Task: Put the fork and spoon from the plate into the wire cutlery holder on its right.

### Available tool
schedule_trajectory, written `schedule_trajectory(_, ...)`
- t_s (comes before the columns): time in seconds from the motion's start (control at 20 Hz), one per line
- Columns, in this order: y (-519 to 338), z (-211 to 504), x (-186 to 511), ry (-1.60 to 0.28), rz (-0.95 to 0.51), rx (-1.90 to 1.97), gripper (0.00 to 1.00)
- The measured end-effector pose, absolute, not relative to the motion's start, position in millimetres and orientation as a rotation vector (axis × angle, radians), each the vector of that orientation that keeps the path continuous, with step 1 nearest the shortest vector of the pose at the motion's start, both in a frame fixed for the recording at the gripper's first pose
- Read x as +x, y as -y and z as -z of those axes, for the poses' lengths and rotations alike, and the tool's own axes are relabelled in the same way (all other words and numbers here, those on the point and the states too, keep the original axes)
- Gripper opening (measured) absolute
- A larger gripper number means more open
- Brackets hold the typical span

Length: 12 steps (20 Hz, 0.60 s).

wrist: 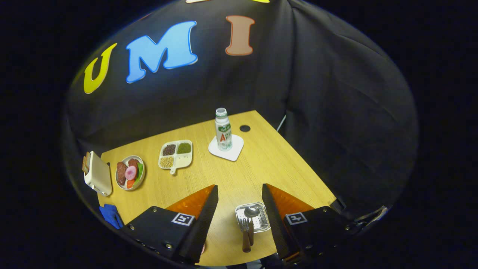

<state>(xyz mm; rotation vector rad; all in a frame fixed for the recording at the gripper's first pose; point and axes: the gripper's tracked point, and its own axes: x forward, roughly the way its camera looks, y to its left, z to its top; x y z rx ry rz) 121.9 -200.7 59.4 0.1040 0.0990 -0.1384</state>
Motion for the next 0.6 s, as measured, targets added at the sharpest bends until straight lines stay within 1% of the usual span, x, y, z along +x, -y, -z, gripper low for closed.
schedule_trajectory(0.2, 180, -121, 87, 0.2, 0.086, 0.1, 0.73)
schedule_trajectory(0.35, 168, -152, 46, 0.371, 0.057, 0.092, 0.74)
schedule_trajectory(0.45, 161, -163, 27, 0.447, 0.062, 0.079, 0.73)
schedule_trajectory(0.6, 148, -169, 8, 0.493, 0.056, 0.051, 0.73)
